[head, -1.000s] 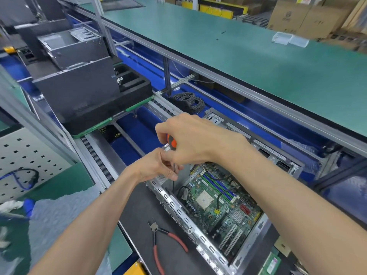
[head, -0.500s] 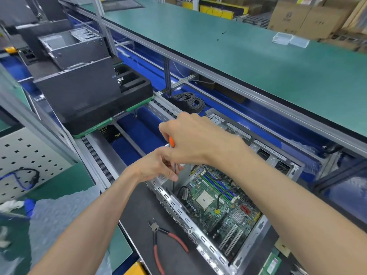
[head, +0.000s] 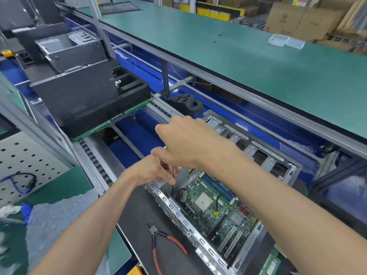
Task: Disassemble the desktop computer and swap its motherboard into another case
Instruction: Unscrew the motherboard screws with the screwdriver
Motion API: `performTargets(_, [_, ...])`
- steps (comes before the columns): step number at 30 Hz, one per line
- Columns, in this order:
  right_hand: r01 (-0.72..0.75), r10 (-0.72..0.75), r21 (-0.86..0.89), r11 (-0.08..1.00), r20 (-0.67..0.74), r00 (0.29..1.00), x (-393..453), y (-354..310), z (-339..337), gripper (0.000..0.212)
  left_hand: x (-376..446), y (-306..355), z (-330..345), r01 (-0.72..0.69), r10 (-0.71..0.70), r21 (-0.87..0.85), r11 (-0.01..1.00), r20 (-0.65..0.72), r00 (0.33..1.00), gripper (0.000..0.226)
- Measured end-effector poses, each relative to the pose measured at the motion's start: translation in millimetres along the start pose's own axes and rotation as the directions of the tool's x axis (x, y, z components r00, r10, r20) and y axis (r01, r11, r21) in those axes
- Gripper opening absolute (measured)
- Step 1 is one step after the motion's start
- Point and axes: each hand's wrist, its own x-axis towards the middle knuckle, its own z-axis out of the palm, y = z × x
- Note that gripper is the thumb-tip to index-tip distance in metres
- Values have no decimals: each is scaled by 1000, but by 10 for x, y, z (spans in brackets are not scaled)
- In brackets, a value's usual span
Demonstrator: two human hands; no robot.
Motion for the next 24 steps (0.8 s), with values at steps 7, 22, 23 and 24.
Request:
performTargets(7, [113, -144, 192, 975, 154, 978, 12, 68, -40, 12, -29, 15, 0, 12, -12, 9, 1000, 27, 1000, 21])
performTargets(22, [117, -136, 204, 972, 78, 988, 46, 120, 57, 9, -21, 6, 13, -12, 12, 9, 1000, 40, 999, 19])
performTargets(23, [123, -149, 270, 955, 78, 986, 25, 141, 51, 15, -22, -2, 7, -7, 6, 17, 1000, 42, 999, 19])
performTargets(24, [122, -153, 333, 935, 71, 986, 6, 158, 49, 20, -20, -9, 3, -10, 9, 27, 1000, 38, 999, 20])
